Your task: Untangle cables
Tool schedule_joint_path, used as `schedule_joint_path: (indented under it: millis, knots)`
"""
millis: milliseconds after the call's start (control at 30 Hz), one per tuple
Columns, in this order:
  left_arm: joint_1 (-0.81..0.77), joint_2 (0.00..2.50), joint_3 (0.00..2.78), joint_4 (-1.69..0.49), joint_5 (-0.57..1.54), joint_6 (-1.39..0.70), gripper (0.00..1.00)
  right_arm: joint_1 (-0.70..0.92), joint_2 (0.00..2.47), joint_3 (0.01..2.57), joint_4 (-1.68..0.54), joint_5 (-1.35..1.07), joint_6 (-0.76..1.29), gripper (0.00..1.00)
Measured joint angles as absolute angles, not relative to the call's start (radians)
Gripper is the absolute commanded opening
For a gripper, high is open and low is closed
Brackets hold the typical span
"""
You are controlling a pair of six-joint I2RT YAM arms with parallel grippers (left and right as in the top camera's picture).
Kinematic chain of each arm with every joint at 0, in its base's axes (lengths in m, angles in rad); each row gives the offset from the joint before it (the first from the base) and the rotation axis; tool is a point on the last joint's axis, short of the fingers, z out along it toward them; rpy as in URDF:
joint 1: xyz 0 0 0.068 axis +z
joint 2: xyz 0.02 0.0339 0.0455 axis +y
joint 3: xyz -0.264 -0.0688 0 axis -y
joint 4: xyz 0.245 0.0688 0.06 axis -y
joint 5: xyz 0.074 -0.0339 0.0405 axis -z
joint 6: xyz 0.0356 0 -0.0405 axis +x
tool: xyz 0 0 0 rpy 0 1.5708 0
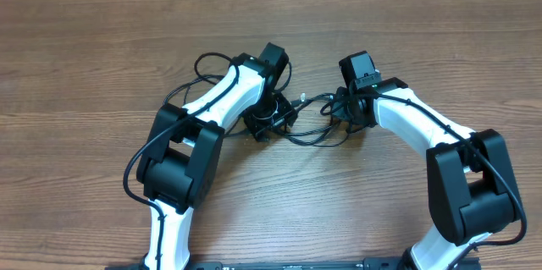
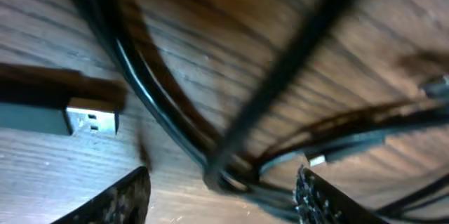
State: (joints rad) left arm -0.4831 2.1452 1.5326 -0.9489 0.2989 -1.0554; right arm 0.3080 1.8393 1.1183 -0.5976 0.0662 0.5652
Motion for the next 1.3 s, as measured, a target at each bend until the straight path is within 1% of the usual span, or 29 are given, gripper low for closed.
schedule_joint_path:
  millis: [33, 200, 267, 367, 400, 567, 600, 700, 733, 767, 800, 900, 967, 1033, 1100, 1233, 1267, 1300]
  knots:
    - [-0.483, 2.145, 1.530, -0.942, 0.298, -1.070, 0.61, 0.308, 1.839, 1.118, -0.598, 0.067, 0.566, 0.04]
    - [-0.485, 2.130, 1.505, -0.913, 0.271, -1.132, 0.56, 0.308, 1.839, 1.118, -0.607, 0.067, 0.566, 0.04]
    - [-0.485, 2.122, 1.496, -0.909, 0.250, -1.155, 0.56, 0.308, 1.839, 1.118, -0.608, 0.067, 0.566, 0.04]
    - [-0.484, 2.119, 1.491, -0.900, 0.234, -1.176, 0.59, 0.308, 1.839, 1.118, -0.607, 0.067, 0.566, 0.04]
    - [-0.483, 2.118, 1.491, -0.897, 0.233, -1.180, 0.58, 0.308, 1.839, 1.118, -0.607, 0.066, 0.566, 0.04]
    - [-0.466, 2.117, 1.487, -0.887, 0.219, -1.199, 0.24, 0.308, 1.839, 1.118, -0.611, 0.067, 0.566, 0.04]
    - [-0.464, 2.117, 1.485, -0.884, 0.216, -1.201, 0.20, 0.308, 1.839, 1.118, -0.614, 0.067, 0.566, 0.04]
    - [-0.465, 2.109, 1.471, -0.854, 0.203, -1.201, 0.20, 0.308, 1.839, 1.118, -0.619, 0.066, 0.565, 0.04]
    - [-0.467, 2.106, 1.465, -0.845, 0.199, -1.201, 0.18, 0.308, 1.839, 1.118, -0.619, 0.067, 0.566, 0.04]
    - [-0.471, 2.101, 1.457, -0.836, 0.191, -1.202, 0.13, 0.308, 1.839, 1.118, -0.620, 0.067, 0.565, 0.04]
    - [-0.477, 2.096, 1.448, -0.825, 0.182, -1.203, 0.04, 0.308, 1.839, 1.118, -0.620, 0.067, 0.566, 0.04]
    - [-0.488, 2.082, 1.424, -0.799, 0.162, -1.202, 0.04, 0.308, 1.839, 1.118, -0.621, 0.061, 0.559, 0.05]
    - [-0.492, 2.078, 1.419, -0.793, 0.150, -1.186, 0.04, 0.308, 1.839, 1.122, -0.638, 0.049, 0.534, 0.07]
    - [-0.491, 2.077, 1.417, -0.777, 0.139, -1.129, 0.04, 0.306, 1.839, 1.134, -0.675, 0.033, 0.505, 0.07]
    - [-0.489, 2.077, 1.415, -0.730, 0.136, -1.002, 0.04, 0.303, 1.839, 1.164, -0.725, 0.019, 0.469, 0.07]
    - [-0.469, 2.082, 1.413, -0.645, 0.161, -0.661, 0.05, 0.299, 1.838, 1.233, -0.782, 0.004, 0.410, 0.08]
    - [-0.463, 2.083, 1.413, -0.635, 0.165, -0.590, 0.04, 0.299, 1.837, 1.242, -0.790, 0.002, 0.400, 0.16]
    - [-0.455, 2.085, 1.413, -0.627, 0.173, -0.485, 0.04, 0.299, 1.837, 1.248, -0.801, 0.002, 0.391, 0.19]
